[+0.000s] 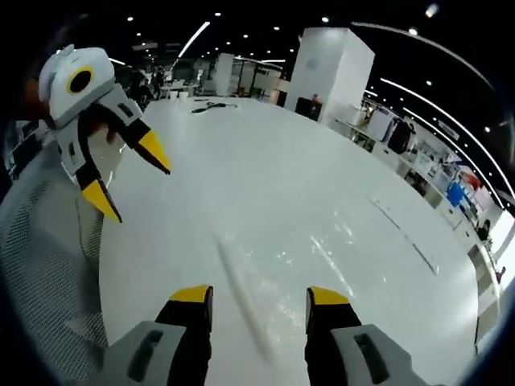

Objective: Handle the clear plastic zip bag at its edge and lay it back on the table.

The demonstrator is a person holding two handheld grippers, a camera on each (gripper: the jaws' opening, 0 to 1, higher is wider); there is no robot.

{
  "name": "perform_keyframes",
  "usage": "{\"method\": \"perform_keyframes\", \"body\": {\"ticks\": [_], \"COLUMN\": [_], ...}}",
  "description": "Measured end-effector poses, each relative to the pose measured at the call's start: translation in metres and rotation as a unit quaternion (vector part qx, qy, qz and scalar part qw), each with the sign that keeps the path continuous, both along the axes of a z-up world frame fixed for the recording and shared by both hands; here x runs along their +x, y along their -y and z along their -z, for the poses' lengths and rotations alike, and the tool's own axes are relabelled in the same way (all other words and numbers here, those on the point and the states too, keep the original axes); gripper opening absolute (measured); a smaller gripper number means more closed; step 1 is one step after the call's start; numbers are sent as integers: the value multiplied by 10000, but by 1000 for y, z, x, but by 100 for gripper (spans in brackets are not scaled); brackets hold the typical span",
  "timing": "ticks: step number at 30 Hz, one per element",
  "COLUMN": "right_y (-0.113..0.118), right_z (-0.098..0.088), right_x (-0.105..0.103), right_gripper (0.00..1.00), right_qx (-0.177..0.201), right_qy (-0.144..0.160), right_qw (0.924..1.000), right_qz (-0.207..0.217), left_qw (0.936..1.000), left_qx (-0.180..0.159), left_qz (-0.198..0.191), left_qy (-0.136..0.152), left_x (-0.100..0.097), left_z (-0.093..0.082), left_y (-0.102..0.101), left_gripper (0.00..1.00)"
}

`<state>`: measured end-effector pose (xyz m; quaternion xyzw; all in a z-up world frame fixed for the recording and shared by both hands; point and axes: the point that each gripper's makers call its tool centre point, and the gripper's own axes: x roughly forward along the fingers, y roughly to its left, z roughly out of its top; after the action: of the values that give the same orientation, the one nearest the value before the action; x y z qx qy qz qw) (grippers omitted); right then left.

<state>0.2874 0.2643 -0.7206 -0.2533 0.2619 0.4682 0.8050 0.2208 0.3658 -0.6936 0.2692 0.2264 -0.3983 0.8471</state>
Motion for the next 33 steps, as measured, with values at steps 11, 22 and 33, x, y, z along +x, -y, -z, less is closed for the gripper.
{"method": "perform_keyframes", "body": {"ticks": [11,22,33], "right_y": [7,16,28], "right_z": [-16,-20,-28], "right_x": [-6,-16,-21], "right_gripper": [56,70,90], "right_qx": [342,398,624], "right_qy": [80,102,242], "right_qw": [9991,9981,9939], "right_qz": [234,449,875], "left_qw": [9992,9974,9887], "left_qx": [-196,-307,-490], "left_qz": [-299,-575,-1212], "left_qy": [-149,-313,-734], "left_x": [3,5,10], "left_z": [-2,0,7], "left_y": [-1,-7,-24], "left_gripper": [59,74,94]}}
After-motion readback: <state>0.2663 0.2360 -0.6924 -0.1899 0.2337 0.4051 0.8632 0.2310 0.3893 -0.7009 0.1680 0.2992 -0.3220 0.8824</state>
